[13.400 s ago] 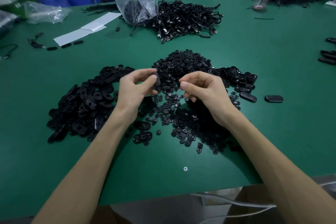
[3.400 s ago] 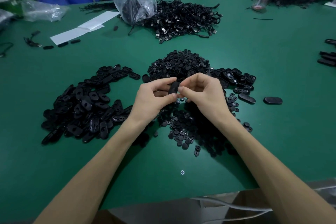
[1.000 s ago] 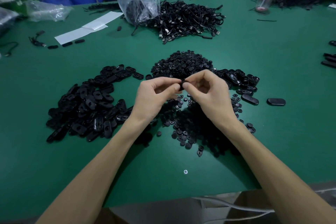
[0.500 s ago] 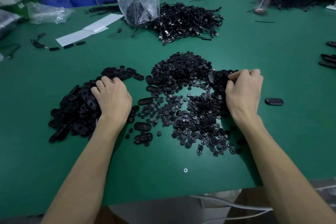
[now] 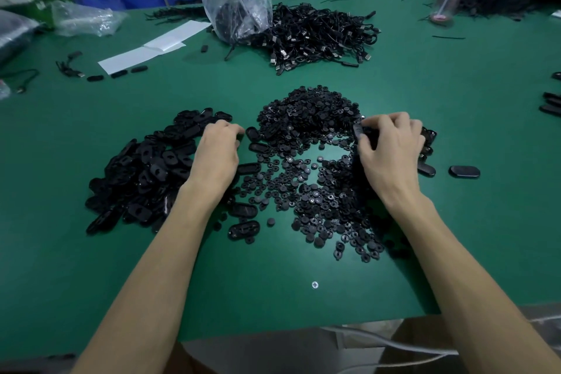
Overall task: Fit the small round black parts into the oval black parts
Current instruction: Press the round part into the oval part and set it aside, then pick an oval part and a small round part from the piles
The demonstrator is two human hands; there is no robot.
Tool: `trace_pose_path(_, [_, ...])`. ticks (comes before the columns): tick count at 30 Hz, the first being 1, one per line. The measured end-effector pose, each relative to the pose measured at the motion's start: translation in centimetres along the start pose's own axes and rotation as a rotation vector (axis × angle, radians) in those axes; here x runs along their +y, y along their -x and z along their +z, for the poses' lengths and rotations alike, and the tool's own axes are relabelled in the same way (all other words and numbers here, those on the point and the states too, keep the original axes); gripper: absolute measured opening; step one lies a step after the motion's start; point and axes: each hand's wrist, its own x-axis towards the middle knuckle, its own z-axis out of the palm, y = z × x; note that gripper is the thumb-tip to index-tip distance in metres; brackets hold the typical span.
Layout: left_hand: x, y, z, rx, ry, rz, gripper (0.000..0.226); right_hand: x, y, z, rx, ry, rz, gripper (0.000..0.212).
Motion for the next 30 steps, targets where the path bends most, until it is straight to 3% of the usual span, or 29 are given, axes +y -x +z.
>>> trace_pose_path(6, [-0.4,0.2,-0.6,0.144,0.05,-0.034,0.027,-1.0,0.8,0.5,-0.35,-0.077,-0.186,0.043])
trace_pose_path(9, [0.4,0.5,-1.1,0.226,0.174,-0.016,0.026,-1.1,0.9,0.6,-0.412,-0.146,-0.186,0.031])
trace_pose_path(11, [1.3,0.9,-1.2,0.21,0.392,-0.043,0.022,-1.2,0.9,0.7,-0.423,-0.18,-0.184,0.019])
trace_pose_path(14, [2.9,1.4,-1.0,0.054,0.915,-0.187,0.021,-1.3,0.9,0.7,-0.438,-0.191,-0.191,0.015])
trace_pose_path(17, [3.9,1.9,-0.7,-0.099,1.194,-0.235,0.02,-1.4,1.0,0.7,-0.431,-0.213,-0.215,0.015])
trace_pose_path(30, [5.4,3.1,-0.5,-0.287,1.316,-0.087,0.022,-2.0,1.1,-0.1,-0.222,-0.574,-0.074,0.011])
